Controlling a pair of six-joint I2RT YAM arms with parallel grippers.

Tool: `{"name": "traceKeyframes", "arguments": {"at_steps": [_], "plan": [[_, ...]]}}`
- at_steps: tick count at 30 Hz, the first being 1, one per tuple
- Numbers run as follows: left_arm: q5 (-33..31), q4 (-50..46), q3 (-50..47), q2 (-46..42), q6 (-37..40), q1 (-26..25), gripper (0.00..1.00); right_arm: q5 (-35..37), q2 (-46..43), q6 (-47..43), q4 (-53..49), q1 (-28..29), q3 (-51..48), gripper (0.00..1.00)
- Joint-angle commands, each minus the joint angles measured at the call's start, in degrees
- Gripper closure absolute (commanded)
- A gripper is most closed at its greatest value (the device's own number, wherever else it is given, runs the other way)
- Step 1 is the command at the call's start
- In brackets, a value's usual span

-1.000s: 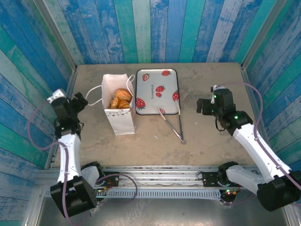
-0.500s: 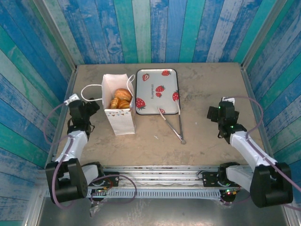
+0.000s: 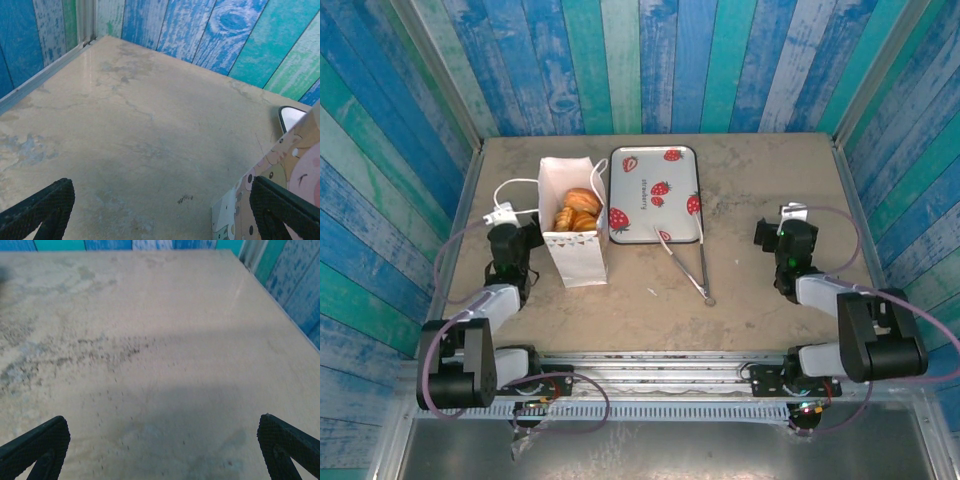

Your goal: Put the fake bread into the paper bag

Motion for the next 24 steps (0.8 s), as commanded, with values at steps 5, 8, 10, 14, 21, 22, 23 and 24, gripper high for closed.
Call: {"name": "traceKeyframes", "arguments": {"at_steps": [5, 8, 10, 14, 21, 22, 23, 24], "plan": [[0.36, 22.26, -5.43, 7.4, 9.46, -0.51, 0.06, -4.08, 8.1, -3.61, 16.01, -0.9, -1.14, 0.0], [1.11, 29.75, -7.28, 11.94, 10.15, -0.55, 0.06, -4.5, 8.51, -3.67, 12.97, -1.08, 0.63, 0.0], [1.15, 37.32, -7.73, 17.53, 10.57, -0.56, 0.06, -4.59, 8.35, -3.63, 12.42, -1.08, 0.79, 0.0], [0.28, 31.85, -5.22, 17.5, 11.69, -1.68, 0.06, -4.72, 8.14, -3.77, 11.77, -1.03, 0.96, 0.0], [4.33, 27.01, -3.12, 17.16, 13.99, -2.34, 0.06, -4.77, 8.09, -3.73, 11.69, -1.07, 0.97, 0.0], [4.31, 26.61, -3.08, 16.94, 13.95, -2.39, 0.06, -4.71, 8.15, -3.75, 11.75, -1.07, 0.96, 0.0], [4.34, 26.87, -3.09, 17.05, 13.93, -2.39, 0.06, -4.75, 8.09, -3.75, 11.7, -1.08, 0.96, 0.0], [4.26, 26.28, -2.87, 17.03, 13.96, -2.39, 0.06, -4.77, 8.15, -3.74, 11.74, -1.08, 0.96, 0.0]]}}
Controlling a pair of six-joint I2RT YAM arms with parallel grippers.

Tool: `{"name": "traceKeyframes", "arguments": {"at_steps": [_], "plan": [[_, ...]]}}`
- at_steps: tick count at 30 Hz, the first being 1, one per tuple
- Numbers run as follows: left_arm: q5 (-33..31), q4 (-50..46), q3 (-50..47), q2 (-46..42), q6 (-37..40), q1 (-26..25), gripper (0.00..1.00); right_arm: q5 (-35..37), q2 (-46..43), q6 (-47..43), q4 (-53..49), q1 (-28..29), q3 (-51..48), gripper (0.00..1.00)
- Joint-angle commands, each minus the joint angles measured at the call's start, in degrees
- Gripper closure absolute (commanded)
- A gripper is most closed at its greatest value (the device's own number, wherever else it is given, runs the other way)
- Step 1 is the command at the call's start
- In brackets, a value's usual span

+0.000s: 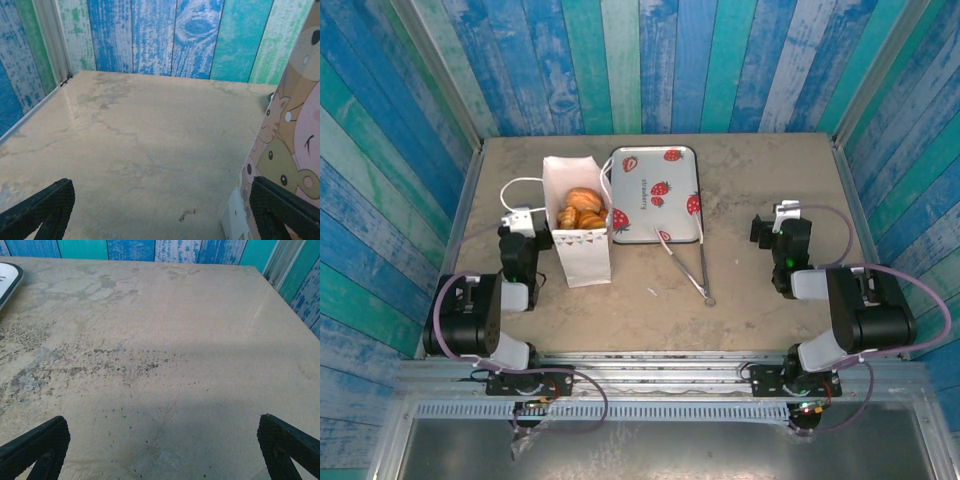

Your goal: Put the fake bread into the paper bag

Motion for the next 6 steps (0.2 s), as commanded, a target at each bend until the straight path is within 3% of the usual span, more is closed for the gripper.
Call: {"name": "traceKeyframes", "arguments": {"at_steps": [1, 6], "plan": [[1.53, -0.5, 1.14, 1.39, 1.62, -0.49, 0.06, -0.09, -0.23, -0.4, 1.04, -0.31, 0.76, 0.0], [1.53, -0.3, 0.91, 1.35, 1.66, -0.57, 0.06, -0.12, -0.25, -0.39, 1.07, -0.31, 0.78, 0.0]]}}
